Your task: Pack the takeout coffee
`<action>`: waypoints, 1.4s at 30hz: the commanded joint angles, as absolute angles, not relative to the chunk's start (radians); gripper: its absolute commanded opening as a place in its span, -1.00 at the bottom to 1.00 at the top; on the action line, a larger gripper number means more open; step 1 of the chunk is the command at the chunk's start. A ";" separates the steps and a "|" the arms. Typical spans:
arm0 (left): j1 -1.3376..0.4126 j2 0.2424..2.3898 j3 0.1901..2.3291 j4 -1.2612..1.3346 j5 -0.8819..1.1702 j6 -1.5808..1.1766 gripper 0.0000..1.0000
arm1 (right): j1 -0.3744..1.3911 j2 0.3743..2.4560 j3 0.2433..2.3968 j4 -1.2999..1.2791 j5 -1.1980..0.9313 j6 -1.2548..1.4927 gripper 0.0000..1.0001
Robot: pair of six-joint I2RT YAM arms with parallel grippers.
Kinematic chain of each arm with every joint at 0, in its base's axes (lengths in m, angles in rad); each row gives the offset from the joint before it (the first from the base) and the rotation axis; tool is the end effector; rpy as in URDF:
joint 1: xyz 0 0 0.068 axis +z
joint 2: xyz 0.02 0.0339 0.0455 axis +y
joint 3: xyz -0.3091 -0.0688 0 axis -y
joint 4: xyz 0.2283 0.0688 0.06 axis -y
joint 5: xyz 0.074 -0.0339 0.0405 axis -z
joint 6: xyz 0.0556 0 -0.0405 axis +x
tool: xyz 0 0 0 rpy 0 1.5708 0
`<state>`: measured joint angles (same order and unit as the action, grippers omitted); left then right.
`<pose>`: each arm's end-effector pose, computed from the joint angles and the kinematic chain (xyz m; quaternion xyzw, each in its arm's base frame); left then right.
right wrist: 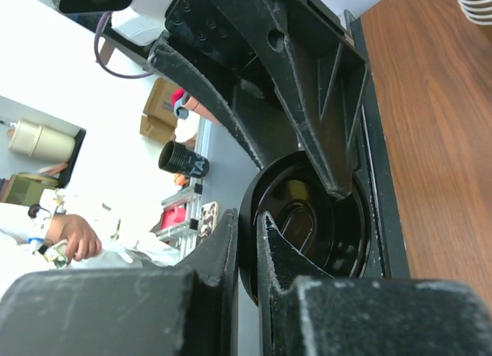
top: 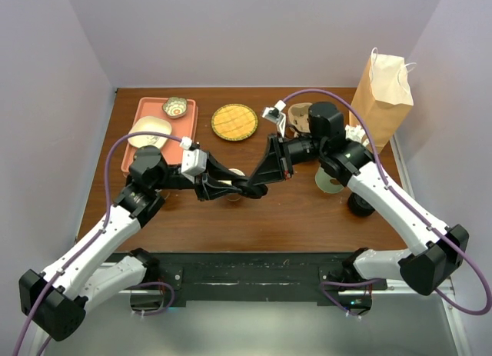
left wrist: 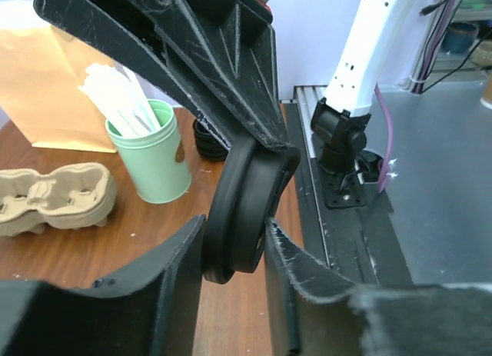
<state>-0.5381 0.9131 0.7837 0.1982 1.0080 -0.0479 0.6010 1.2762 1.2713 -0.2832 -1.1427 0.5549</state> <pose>0.1207 -0.1268 0.3953 0.4875 0.4940 -0.5004 0.5177 0.1792 0.1842 0.4406 -0.3390 0.6664 0.6379 0.1848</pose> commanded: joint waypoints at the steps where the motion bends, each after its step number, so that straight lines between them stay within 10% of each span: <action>1: -0.541 0.920 0.756 0.311 0.996 -0.219 -0.37 | 0.600 1.259 1.284 -0.262 -1.103 0.565 -0.75; 10: -0.541 0.903 0.739 0.269 0.887 -0.431 -0.59 | 0.583 1.238 1.428 -0.465 -0.609 0.488 0.17; 24: -0.540 1.127 1.021 -0.182 0.669 -0.776 -0.68 | 0.771 1.227 1.574 -0.775 0.021 0.238 -0.10; 42: -0.538 1.121 0.996 -0.084 0.664 -0.934 -0.74 | 0.839 1.298 1.565 -0.815 0.112 0.202 -0.36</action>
<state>-0.5381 1.1423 0.9783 -0.1253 0.6632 -0.9012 0.8341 1.3090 1.5524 -0.8158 0.0879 0.2188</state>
